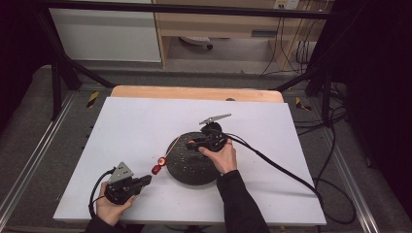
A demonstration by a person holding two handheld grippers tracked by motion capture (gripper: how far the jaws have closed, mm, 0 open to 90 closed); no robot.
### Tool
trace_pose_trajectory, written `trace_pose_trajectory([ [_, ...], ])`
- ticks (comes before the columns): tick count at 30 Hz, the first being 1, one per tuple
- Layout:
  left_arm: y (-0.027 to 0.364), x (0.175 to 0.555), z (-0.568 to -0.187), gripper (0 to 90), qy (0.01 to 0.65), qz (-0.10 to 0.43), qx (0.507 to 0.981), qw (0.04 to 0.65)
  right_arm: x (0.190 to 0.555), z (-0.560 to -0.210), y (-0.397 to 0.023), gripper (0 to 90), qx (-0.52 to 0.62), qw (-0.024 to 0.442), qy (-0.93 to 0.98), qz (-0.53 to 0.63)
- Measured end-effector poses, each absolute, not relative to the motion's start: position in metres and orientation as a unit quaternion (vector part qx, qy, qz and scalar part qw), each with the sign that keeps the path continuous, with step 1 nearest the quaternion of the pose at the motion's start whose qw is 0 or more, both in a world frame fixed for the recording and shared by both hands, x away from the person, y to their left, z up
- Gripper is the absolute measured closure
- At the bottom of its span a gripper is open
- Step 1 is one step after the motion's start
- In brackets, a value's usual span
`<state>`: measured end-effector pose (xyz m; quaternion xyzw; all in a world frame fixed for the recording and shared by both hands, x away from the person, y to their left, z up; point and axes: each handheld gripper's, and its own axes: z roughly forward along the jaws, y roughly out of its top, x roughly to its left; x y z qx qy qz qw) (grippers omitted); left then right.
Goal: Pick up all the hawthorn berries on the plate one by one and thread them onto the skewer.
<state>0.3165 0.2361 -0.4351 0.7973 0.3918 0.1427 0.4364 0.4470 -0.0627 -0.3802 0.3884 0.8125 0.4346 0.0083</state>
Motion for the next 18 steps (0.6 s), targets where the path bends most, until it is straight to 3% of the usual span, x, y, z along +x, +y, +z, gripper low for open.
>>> trace_pose_trajectory([
  [18, 0.232, 0.313, -0.434, 88.2, 0.389, 0.138, 0.791, 0.451, 0.418, -0.401, -0.088, 60.9, 0.432, 0.000, 0.697, 0.572],
])
